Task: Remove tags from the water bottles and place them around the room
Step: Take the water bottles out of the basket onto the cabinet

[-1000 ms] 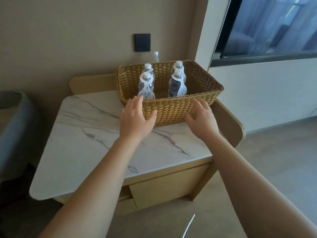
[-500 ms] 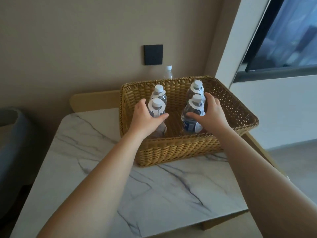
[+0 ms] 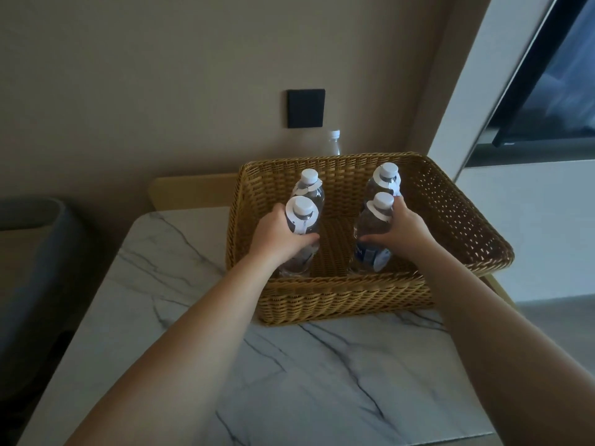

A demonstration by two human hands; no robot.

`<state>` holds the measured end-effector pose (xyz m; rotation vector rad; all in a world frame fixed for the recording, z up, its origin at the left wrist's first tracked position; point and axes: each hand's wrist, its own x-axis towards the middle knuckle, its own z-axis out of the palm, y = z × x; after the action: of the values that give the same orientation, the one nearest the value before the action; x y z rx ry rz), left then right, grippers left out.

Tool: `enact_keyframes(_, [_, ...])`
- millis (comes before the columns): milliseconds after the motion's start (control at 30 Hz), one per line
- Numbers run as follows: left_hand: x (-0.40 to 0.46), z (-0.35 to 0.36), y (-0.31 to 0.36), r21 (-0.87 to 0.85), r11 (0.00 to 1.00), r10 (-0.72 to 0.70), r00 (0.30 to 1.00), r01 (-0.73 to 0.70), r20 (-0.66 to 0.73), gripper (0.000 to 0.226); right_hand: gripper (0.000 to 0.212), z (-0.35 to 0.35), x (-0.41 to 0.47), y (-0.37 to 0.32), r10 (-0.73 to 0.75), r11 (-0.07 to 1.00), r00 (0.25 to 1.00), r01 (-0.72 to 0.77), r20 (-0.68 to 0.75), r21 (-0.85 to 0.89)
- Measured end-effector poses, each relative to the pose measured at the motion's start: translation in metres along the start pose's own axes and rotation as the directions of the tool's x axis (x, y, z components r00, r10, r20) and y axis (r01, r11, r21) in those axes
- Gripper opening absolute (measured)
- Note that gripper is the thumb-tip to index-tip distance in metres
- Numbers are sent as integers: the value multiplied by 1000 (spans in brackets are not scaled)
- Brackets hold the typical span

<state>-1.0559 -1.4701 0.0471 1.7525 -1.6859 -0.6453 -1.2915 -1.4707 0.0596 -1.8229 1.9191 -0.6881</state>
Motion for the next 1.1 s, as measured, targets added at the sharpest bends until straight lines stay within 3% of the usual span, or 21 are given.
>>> enact_keyframes(267, [-5,-8,7,-29,999,35,999,-36,-23,62,81,-4,2,0,-61,993,996,67,-62,101])
enact_keyframes(467, [-21,-42,42,-189,977,57,978,-96,-201,53,66,-42,3,-31,-179,962,958,219,-226,166])
enact_keyframes(733, [-47,-125,84,-248,960,12,909,-126,-416,54,61,-81,-6,-110,-360,865,882,437,-303,245])
enact_keyframes(900, [-78,-178,73,-230,971,-71,832,-70,-551,56,65,-67,-15,-167,-448,758,845,532,-291,377])
enact_keyframes(1100, [-115,-227,18,-269,963,-185,778,21,-601,54,63,-19,-34,-241,-551,635,811,560,-196,533])
